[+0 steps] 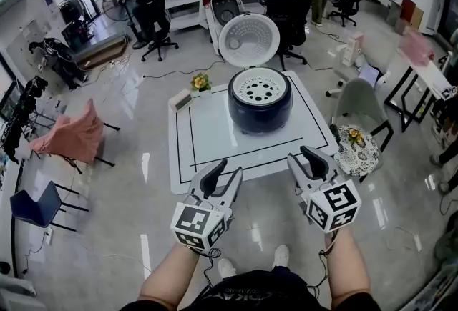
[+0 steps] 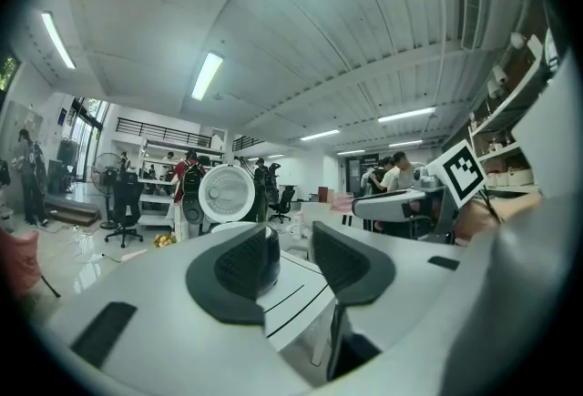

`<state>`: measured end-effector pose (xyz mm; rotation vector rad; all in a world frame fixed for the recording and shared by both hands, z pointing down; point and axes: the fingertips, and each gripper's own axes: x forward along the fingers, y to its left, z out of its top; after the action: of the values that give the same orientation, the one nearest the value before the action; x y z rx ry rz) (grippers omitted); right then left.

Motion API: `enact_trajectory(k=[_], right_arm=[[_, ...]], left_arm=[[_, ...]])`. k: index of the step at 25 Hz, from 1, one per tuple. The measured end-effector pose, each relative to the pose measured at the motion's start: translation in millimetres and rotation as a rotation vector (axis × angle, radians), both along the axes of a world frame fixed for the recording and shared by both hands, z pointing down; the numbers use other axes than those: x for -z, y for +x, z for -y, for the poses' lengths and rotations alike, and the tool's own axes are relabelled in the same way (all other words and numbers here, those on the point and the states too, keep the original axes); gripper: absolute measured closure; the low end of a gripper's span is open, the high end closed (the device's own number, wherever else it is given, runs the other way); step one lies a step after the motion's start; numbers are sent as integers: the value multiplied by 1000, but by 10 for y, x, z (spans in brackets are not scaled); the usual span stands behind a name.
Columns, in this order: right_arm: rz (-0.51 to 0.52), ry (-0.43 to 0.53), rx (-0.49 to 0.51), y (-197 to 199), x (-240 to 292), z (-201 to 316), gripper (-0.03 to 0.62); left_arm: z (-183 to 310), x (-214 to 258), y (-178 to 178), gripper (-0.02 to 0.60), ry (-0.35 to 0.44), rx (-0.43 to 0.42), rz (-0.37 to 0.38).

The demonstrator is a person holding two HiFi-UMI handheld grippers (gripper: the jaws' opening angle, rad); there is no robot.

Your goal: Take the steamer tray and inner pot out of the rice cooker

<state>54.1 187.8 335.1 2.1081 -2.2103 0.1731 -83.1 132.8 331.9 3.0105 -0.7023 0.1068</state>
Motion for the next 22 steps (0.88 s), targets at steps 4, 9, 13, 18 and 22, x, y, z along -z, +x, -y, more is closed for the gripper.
enact_trajectory(k=[4, 9, 13, 18, 22], right_arm=[[-27, 10, 46, 143, 63, 22, 376], [-48, 16, 89, 394, 91, 50, 375], [-56, 15, 124, 572, 104, 57, 375], [-68, 13, 178, 751, 105, 36, 375], [-58, 17, 202, 915, 111, 17, 375]], left_arm=[[-40, 56, 230, 259, 30, 8, -3], [-93, 49, 531, 255, 36, 19, 5], [-133, 53, 722, 255, 36, 39, 6], [-205, 66, 912, 255, 36, 77, 0], [-276, 46, 1062, 255, 34, 102, 7]])
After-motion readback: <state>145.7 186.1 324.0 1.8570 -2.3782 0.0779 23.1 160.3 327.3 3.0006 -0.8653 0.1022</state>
